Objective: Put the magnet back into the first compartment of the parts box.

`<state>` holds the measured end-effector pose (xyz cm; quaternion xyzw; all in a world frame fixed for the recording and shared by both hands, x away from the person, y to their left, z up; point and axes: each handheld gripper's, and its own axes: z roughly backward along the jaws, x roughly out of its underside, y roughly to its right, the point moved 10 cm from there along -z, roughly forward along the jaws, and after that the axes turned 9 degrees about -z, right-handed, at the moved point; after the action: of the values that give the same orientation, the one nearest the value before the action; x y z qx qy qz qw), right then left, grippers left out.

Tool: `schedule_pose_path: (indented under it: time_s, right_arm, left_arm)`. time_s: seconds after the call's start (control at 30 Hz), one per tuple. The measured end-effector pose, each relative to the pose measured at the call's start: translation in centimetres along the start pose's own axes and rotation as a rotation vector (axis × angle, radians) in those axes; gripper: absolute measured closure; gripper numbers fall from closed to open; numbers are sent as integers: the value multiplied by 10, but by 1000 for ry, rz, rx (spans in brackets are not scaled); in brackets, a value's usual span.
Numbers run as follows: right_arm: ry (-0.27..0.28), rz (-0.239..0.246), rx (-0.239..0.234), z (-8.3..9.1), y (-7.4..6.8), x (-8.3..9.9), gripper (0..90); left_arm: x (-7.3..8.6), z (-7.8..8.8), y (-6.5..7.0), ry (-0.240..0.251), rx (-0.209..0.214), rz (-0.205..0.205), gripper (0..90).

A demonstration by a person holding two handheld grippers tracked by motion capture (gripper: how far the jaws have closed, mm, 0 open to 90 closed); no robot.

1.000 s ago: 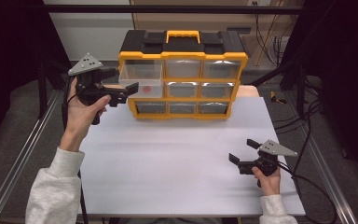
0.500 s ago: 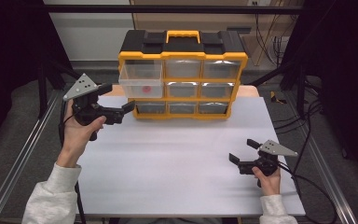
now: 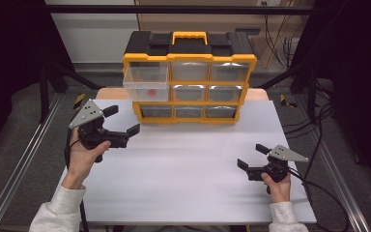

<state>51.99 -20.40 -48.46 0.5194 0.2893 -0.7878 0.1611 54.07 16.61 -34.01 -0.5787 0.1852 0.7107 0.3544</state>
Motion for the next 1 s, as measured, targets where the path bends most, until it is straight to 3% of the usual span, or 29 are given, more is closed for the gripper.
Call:
schedule_pose_path:
  time_s: [0.77,1.0]
  right_arm:
    - [1,0,0,0,0,0,4]
    - [1,-3,-1,0,0,0,4]
  left_arm:
    - [73,-9,13,-44,18,14,10]
    - [89,-6,14,-28,22,37,13]
